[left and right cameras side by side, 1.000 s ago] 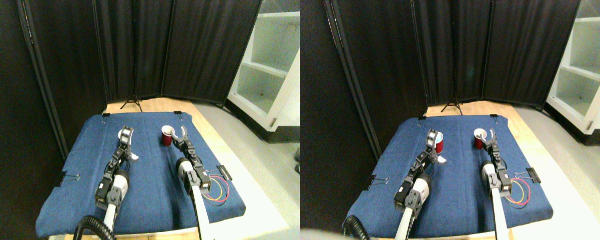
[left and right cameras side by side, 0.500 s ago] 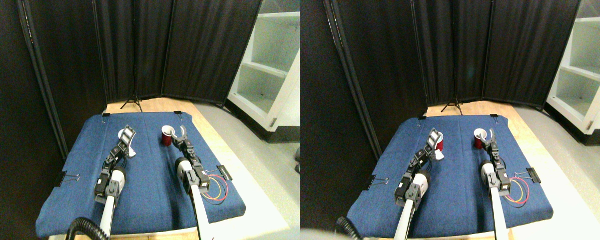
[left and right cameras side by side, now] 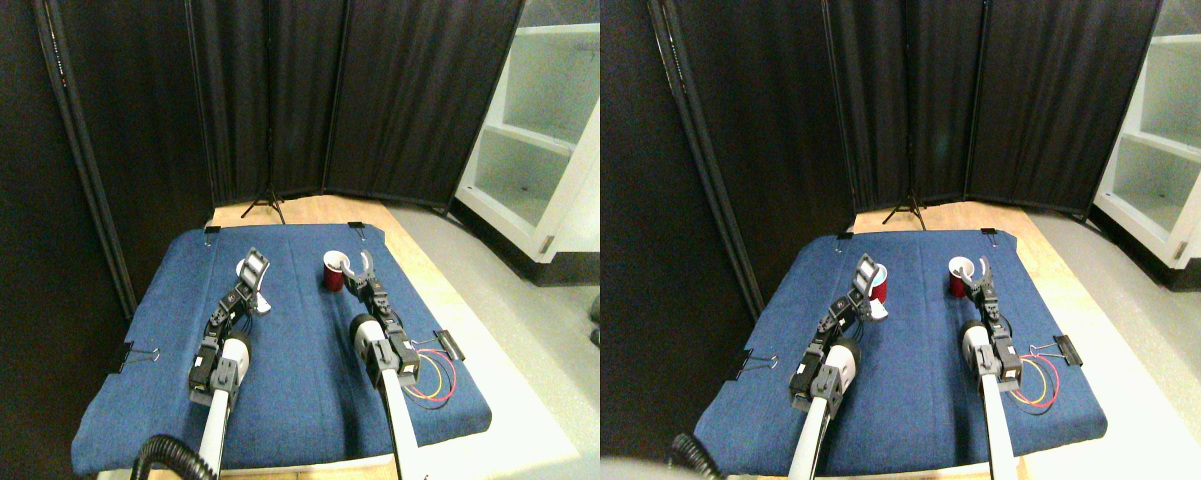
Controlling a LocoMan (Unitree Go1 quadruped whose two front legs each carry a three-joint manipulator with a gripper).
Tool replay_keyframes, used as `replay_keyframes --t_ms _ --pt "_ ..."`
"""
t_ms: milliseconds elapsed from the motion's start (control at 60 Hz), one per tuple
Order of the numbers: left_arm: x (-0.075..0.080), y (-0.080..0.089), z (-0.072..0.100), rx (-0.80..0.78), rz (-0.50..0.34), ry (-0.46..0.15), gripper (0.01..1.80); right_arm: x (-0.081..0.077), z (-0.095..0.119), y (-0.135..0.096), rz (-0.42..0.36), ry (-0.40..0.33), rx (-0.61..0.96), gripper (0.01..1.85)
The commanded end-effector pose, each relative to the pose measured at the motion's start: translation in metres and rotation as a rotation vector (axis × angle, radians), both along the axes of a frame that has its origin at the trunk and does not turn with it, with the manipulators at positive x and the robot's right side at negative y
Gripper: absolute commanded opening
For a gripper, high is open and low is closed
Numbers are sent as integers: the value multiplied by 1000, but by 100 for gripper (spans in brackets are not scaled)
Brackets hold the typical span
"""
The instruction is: Pour (bimanual)
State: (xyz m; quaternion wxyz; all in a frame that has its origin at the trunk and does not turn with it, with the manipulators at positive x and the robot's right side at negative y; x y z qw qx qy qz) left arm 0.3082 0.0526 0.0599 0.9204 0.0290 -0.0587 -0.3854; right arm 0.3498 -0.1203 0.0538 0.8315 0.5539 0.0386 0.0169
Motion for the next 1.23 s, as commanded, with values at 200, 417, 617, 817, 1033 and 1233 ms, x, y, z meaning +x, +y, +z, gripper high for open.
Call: replay_keyframes --t_ms 200,417,617,817,1033,1233 --pt "4 1 -2 130 -133 -46 85 0 2 4 -11 -5 6 33" --pt "6 -5 -8 217 -160 -59 88 -1 2 4 -12 -16 -6 33" --pt "7 -2 -17 323 -52 -23 141 -2 1 3 -7 -14 2 33" --pt "4 1 -20 413 131 -62 154 -3 2 2 -13 -29 -64 33" --pt "-2 1 -17 600 280 20 180 -3 3 1 1 -35 -80 34" --pt "5 6 -23 305 20 -141 132 -3 3 3 -6 -36 -82 33"
